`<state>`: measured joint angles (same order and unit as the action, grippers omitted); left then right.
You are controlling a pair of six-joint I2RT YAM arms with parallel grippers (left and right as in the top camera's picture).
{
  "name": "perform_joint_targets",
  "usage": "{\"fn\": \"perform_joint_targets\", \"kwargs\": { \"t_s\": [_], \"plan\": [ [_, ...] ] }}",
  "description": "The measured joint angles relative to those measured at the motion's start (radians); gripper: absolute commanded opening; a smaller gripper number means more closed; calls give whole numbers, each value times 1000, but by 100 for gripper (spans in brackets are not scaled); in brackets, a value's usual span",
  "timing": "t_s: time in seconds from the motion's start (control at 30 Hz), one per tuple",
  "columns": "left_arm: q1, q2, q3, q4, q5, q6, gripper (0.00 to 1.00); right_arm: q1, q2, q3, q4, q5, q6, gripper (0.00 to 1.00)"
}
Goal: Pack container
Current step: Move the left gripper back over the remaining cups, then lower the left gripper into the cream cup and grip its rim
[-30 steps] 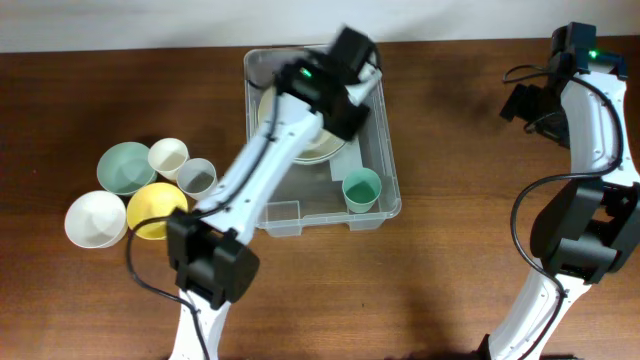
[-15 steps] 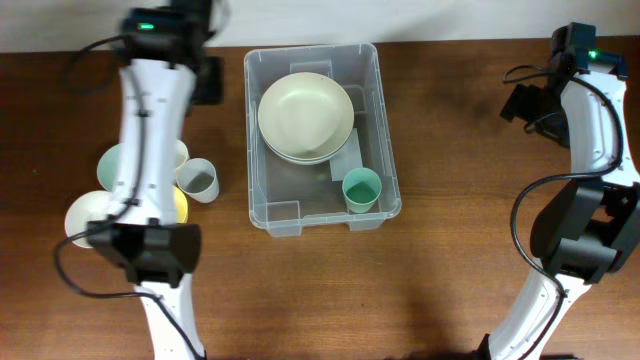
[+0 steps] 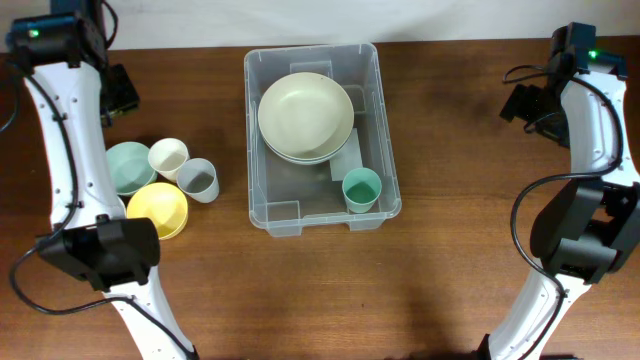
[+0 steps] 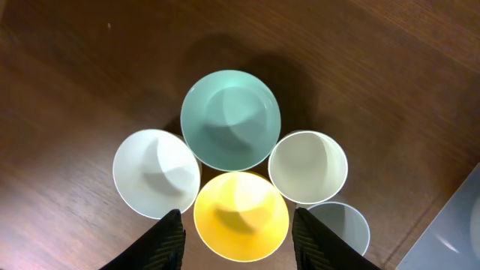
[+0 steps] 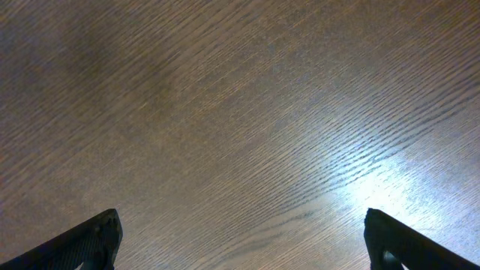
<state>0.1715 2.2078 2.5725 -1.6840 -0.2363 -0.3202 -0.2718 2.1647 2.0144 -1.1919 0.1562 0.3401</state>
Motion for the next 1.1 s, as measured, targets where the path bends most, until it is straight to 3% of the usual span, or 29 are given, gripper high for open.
{"fn": "perform_joint_targets", "kwargs": {
  "t_s": [0.37, 0.73, 1.1],
  "plan": [
    [8, 174, -1, 33, 35, 50, 48, 0, 0, 0, 0, 0, 0, 99],
    [8, 190, -1, 96, 118, 196, 48, 0, 0, 0, 0, 0, 0, 99],
    [32, 247, -2, 96, 136, 248, 48, 0, 0, 0, 0, 0, 0, 99]
  ]
}}
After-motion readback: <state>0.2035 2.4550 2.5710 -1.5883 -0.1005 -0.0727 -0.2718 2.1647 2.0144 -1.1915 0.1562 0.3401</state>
